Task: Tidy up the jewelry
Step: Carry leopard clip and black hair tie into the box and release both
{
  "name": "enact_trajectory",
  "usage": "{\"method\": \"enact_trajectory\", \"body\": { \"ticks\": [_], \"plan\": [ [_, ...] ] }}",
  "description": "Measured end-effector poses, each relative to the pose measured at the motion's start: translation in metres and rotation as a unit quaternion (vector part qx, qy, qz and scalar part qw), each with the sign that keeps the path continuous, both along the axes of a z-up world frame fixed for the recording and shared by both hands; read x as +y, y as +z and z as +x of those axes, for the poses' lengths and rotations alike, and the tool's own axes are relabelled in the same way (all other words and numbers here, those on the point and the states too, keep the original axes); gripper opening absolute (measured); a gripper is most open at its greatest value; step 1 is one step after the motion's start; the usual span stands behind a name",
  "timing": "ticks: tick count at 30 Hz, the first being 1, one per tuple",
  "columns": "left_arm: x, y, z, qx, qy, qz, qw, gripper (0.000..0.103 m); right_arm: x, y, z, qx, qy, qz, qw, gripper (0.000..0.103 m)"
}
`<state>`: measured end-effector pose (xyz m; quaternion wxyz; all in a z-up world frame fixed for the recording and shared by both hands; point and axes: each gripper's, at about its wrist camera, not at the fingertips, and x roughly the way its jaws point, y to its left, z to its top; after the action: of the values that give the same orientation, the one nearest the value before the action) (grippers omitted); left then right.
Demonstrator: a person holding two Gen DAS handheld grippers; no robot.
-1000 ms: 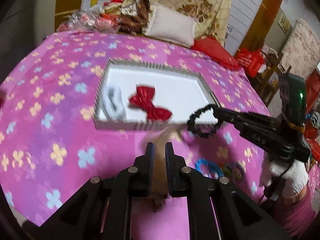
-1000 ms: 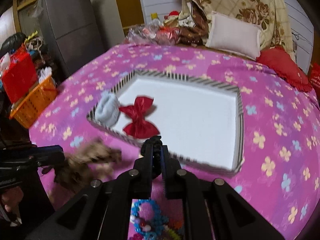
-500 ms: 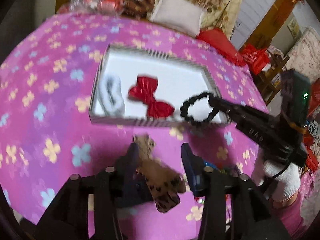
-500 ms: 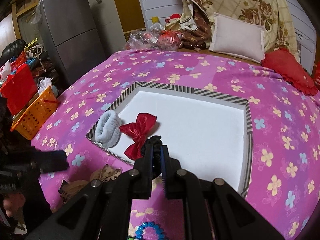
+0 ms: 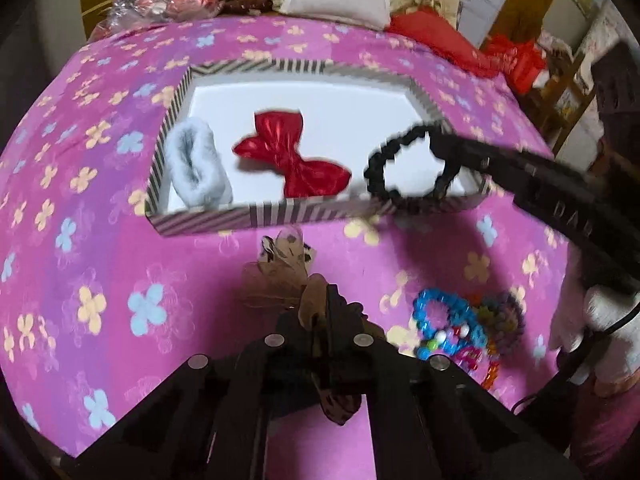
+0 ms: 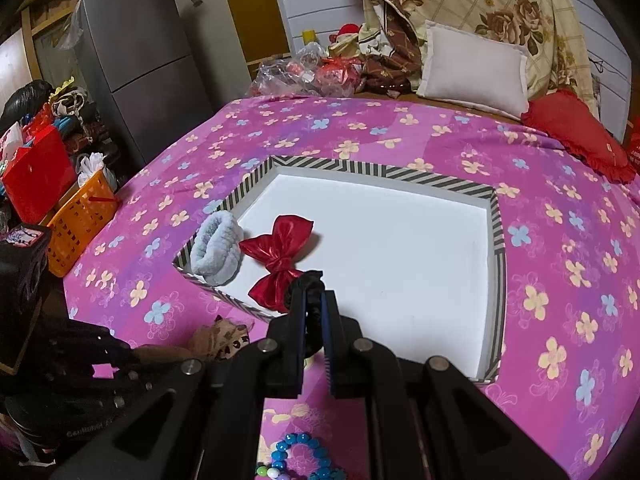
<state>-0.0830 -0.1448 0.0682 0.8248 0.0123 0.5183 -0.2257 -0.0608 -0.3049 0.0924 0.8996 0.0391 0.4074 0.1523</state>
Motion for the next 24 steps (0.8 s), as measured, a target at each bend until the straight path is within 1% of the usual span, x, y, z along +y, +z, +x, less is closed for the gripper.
{"method": "enact_trajectory", "body": {
  "ticks": [3, 7, 11, 14, 17, 20, 22, 24],
  "plan": [
    [0.008, 0.014, 0.009, -0.013, 0.013, -0.025, 0.9995, 0.000, -0.001, 0.002, 0.003, 0.000, -0.001, 0.002, 1.000, 0.008],
    [0.013, 0.034, 0.028, -0.040, 0.031, -0.033, 0.9982, 0.000, -0.001, 0.004, 0.013, -0.002, -0.001, 0.004, 1.000, 0.008],
    [0.018, 0.059, 0.062, -0.074, 0.054, -0.051, 0.9945, 0.000, 0.001, 0.008, 0.032, -0.008, -0.001, 0.007, 1.000, 0.008],
    [0.017, 0.067, 0.088, -0.095, 0.065, -0.056, 0.9918, 0.000, 0.003, 0.011, 0.053, -0.008, -0.002, 0.017, 1.000, 0.008],
    [0.017, 0.062, 0.118, -0.099, 0.076, -0.061, 0.9903, 0.000, 0.000, 0.010, 0.078, -0.001, -0.010, 0.040, 0.999, 0.008],
    [0.016, 0.047, 0.150, -0.097, 0.091, -0.056, 0.9896, 0.000, 0.000, 0.006, 0.105, 0.008, -0.019, 0.064, 0.998, 0.008],
    [0.017, 0.033, 0.170, -0.094, 0.102, -0.044, 0.9893, 0.000, 0.002, -0.003, 0.126, 0.020, -0.023, 0.080, 0.996, 0.008],
    [0.020, 0.019, 0.185, -0.086, 0.110, -0.028, 0.9898, 0.000, 0.005, -0.012, 0.142, 0.033, -0.025, 0.085, 0.995, 0.008]
  ]
}}
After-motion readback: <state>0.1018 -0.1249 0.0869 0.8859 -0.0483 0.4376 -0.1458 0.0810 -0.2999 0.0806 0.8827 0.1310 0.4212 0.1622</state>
